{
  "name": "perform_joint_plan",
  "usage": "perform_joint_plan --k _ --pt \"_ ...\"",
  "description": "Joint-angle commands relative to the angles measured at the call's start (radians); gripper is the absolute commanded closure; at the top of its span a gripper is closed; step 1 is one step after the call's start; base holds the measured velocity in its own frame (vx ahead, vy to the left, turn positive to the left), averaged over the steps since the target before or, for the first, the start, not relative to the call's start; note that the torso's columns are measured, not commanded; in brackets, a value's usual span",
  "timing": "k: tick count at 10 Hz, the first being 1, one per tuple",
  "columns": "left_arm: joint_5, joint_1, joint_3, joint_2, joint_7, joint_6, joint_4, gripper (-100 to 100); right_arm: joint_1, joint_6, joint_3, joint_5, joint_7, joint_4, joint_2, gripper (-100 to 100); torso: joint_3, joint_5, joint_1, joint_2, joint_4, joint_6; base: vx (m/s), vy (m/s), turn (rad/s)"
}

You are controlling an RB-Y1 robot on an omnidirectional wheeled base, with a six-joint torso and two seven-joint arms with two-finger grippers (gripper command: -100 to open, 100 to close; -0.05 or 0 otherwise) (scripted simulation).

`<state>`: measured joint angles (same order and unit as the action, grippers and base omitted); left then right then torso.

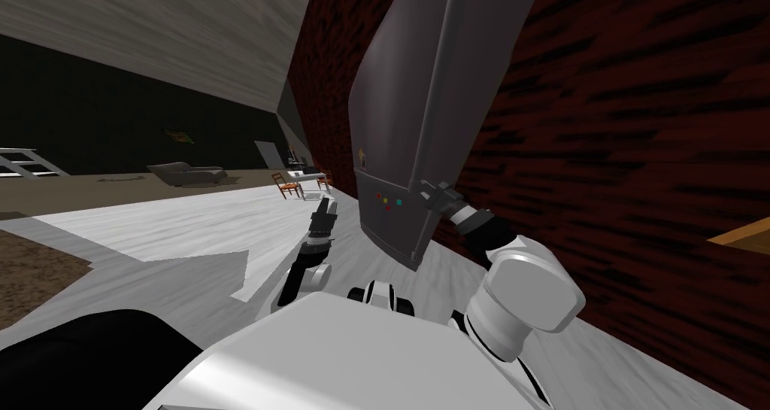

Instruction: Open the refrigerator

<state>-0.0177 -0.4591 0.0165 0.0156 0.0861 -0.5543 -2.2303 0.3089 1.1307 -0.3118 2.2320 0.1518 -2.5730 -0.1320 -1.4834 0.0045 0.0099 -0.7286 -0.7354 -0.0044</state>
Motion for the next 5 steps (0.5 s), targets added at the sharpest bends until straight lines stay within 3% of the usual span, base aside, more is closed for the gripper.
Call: perform_joint_plan --k 1,5 --pt "0.000 0.000 0.000 0.000 0.000 0.000 0.000 0 0.005 0.010 -0.010 0.051 -0.012 -0.010 0.010 100 -0.001 0.001 -0.001 0.002 0.000 -0.001 -0.215 0.273 -0.034" --pt "0.000 0.000 0.000 0.000 0.000 0.000 0.000 0 0.009 0.024 -0.026 0.113 -0.026 -0.021 0.021 100 0.002 -0.003 -0.007 -0.003 -0.001 0.002 -0.175 0.259 -0.036"
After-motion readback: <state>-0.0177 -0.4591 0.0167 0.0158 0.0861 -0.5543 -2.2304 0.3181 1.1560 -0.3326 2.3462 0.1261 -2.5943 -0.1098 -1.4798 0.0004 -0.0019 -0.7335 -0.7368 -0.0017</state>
